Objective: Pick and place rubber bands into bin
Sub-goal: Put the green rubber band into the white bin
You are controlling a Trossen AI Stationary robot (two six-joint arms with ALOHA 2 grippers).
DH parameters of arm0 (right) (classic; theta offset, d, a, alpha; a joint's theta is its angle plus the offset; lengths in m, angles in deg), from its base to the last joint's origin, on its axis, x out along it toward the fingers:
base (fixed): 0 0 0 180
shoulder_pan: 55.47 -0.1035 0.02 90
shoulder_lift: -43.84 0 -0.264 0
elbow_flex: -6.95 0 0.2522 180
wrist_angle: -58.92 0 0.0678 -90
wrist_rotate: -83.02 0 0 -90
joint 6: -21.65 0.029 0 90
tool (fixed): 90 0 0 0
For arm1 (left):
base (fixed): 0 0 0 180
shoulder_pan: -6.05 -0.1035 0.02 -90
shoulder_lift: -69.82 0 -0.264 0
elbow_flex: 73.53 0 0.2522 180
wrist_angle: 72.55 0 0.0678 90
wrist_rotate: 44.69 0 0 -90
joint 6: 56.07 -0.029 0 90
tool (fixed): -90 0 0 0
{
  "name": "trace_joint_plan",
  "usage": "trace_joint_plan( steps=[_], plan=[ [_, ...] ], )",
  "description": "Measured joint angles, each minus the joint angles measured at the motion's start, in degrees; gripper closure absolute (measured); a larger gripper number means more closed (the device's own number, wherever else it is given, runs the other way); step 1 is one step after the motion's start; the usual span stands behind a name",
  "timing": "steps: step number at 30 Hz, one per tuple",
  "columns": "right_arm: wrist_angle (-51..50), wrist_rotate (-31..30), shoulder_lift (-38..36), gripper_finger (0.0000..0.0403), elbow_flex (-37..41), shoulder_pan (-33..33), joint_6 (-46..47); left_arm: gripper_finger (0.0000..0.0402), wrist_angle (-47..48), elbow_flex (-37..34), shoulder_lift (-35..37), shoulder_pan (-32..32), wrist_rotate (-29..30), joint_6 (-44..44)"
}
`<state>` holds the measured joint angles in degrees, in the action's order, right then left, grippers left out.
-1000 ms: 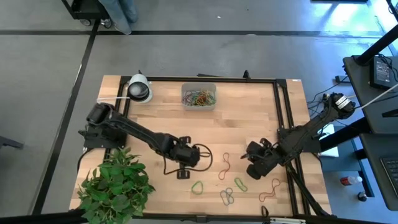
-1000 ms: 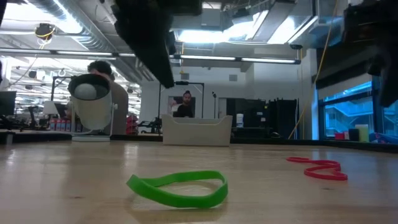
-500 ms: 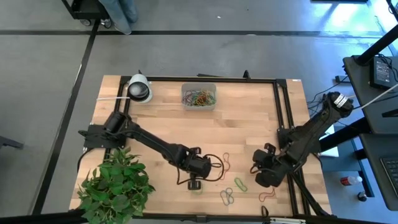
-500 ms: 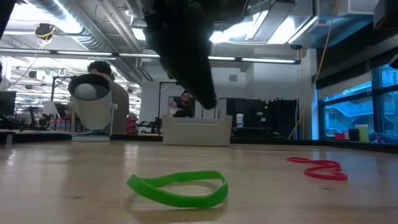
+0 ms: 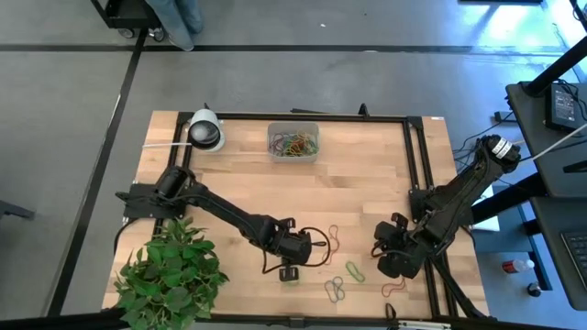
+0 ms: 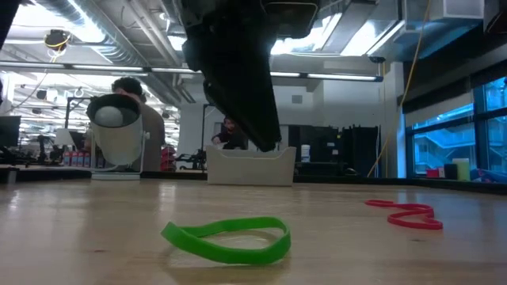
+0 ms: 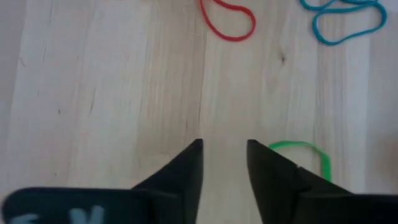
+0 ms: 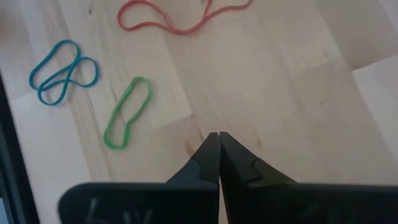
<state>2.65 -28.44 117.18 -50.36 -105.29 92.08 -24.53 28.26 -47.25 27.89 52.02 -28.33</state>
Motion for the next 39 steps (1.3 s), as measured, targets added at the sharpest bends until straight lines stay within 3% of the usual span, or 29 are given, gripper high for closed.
trace_joint_plan(
  steps=[9, 19, 25, 30, 35, 39],
  plan=[
    [0.0, -0.1, 0.0, 0.0401, 0.0, 0.0, 0.0, 0.0234, -0.5, 0.0, -1.4, 0.3, -2.5, -1.9],
    [0.1, -1.0, 0.0, 0.0401, 0.0, 0.0, 0.0, 0.0243, -4.3, 0.1, -4.7, 3.9, -3.8, -8.1],
    [0.2, -2.5, 0.1, 0.0401, 0.0, 0.0, -0.1, 0.0253, -4.5, 0.1, -7.4, 5.7, 2.2, -11.2],
    [0.2, -3.3, 0.1, 0.0401, 0.0, 0.0, -0.2, 0.0289, -4.6, 0.3, -8.9, 6.2, 4.0, -12.2],
    [-0.1, -3.7, 0.1, 0.04, 0.0, 0.0, -0.2, 0.0386, -4.5, 0.3, -9.3, 6.1, 3.7, -11.9],
    [-0.1, -3.7, 0.1, 0.04, 0.0, 0.0, -0.2, 0.0399, -4.3, 0.1, -7.9, 6.0, 4.0, -10.1]
  ],
)
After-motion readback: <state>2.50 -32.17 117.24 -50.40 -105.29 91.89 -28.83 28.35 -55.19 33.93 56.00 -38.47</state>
